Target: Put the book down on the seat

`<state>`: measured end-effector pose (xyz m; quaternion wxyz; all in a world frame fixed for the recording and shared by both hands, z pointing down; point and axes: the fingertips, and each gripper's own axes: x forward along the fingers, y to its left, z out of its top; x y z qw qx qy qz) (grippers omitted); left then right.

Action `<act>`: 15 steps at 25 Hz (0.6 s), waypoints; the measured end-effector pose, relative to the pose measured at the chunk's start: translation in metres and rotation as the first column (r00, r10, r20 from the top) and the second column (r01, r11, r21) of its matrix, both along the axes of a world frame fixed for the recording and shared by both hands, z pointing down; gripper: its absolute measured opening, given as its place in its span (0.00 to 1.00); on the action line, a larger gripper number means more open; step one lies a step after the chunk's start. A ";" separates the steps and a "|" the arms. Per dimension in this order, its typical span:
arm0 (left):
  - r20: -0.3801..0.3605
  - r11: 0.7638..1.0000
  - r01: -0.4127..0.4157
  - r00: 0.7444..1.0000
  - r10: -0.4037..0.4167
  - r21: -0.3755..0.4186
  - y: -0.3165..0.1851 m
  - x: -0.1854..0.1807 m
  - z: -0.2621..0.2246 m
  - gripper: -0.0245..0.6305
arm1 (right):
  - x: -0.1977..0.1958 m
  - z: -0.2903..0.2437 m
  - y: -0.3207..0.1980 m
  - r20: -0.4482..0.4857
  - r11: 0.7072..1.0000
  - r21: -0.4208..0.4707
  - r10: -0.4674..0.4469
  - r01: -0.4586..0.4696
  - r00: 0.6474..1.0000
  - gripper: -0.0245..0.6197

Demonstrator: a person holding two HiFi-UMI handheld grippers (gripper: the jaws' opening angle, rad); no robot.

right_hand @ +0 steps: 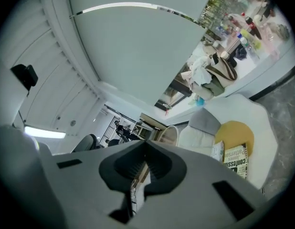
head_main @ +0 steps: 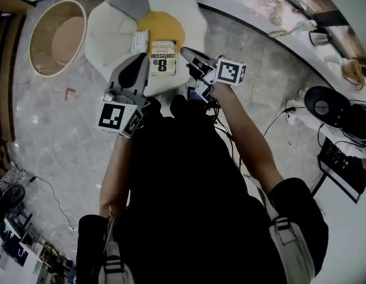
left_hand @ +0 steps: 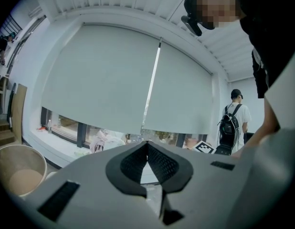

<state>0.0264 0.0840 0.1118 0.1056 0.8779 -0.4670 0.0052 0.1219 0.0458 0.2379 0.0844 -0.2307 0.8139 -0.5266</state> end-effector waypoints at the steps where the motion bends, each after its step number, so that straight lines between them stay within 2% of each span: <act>1: -0.001 1.000 -0.004 1.000 0.004 0.003 0.002 0.002 -0.002 0.06 | -0.002 -0.004 0.003 0.009 1.000 0.014 -0.014 0.014 1.000 0.06; 5: -0.011 1.000 -0.014 1.000 0.014 0.011 0.008 0.009 -0.006 0.06 | -0.011 -0.022 0.014 -0.009 0.988 0.130 -0.087 0.088 0.996 0.06; 9: -0.030 1.000 -0.012 0.999 0.012 0.016 0.009 0.013 -0.011 0.06 | -0.020 -0.040 0.025 -0.152 0.945 0.265 -0.156 0.192 0.976 0.06; 11: -0.034 0.999 -0.019 0.999 0.020 0.025 0.008 0.016 -0.011 0.06 | -0.021 -0.051 0.024 -0.185 0.926 0.311 -0.162 0.214 0.969 0.06; 15: -0.054 1.000 -0.012 0.998 0.013 0.021 0.005 0.019 -0.013 0.06 | -0.017 -0.068 0.017 -0.220 0.908 0.368 -0.125 0.201 0.967 0.06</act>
